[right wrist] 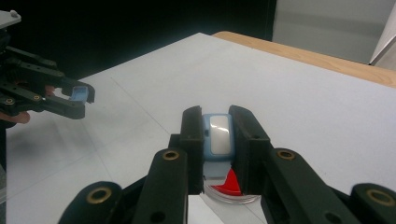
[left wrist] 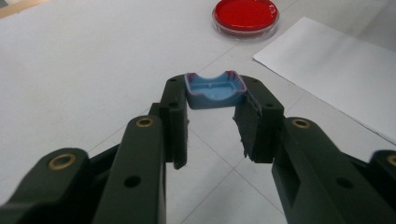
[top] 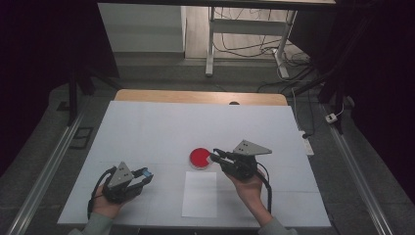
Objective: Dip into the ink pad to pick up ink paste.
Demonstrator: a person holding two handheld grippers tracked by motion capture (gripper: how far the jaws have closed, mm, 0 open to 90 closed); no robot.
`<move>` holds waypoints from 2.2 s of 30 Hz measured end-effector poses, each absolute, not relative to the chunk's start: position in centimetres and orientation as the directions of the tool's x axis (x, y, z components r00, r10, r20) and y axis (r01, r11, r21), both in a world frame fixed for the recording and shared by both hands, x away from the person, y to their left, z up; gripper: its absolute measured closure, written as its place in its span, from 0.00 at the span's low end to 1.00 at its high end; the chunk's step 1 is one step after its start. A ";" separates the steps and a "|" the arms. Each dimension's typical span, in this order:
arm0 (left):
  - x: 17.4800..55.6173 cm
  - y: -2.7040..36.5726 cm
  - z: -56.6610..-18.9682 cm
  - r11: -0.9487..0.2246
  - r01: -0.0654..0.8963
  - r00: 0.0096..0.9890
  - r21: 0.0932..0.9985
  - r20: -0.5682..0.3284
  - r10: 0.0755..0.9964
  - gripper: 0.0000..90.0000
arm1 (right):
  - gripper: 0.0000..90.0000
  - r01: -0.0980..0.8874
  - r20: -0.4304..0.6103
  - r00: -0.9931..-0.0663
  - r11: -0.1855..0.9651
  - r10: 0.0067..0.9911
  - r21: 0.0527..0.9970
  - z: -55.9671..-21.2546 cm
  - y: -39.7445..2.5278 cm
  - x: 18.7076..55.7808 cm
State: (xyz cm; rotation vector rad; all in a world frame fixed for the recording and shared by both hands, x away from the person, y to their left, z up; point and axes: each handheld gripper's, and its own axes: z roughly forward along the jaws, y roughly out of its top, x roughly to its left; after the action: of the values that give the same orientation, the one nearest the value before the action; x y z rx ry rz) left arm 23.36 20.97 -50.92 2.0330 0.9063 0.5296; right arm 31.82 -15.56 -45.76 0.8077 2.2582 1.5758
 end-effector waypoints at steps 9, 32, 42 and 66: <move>23.4 21.0 -51.1 -0.397 0.414 0.651 0.819 0.038 0.758 0.73 | 0.84 0.308 0.105 -0.811 0.268 0.575 0.913 -45.9 -14.9 32.9; 23.5 20.9 -51.0 -0.397 0.414 0.653 0.819 0.036 0.756 0.73 | 0.84 0.316 0.058 -0.816 0.359 0.575 0.878 -46.9 -11.9 35.7; 23.5 20.9 -51.0 -0.398 0.416 0.655 0.818 0.035 0.755 0.73 | 0.84 0.327 0.038 -0.809 0.396 0.586 0.858 -47.4 -11.5 36.2; 23.6 20.8 -51.2 -0.405 0.420 0.660 0.812 0.033 0.751 0.73 | 0.84 0.362 0.026 -0.804 0.453 0.594 0.815 -49.0 -10.8 37.4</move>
State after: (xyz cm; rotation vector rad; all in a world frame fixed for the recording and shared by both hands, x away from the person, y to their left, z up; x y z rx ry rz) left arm 23.59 20.77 -51.19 2.0487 0.9065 0.5078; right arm 37.41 -10.77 -48.97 0.8240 2.4433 1.2740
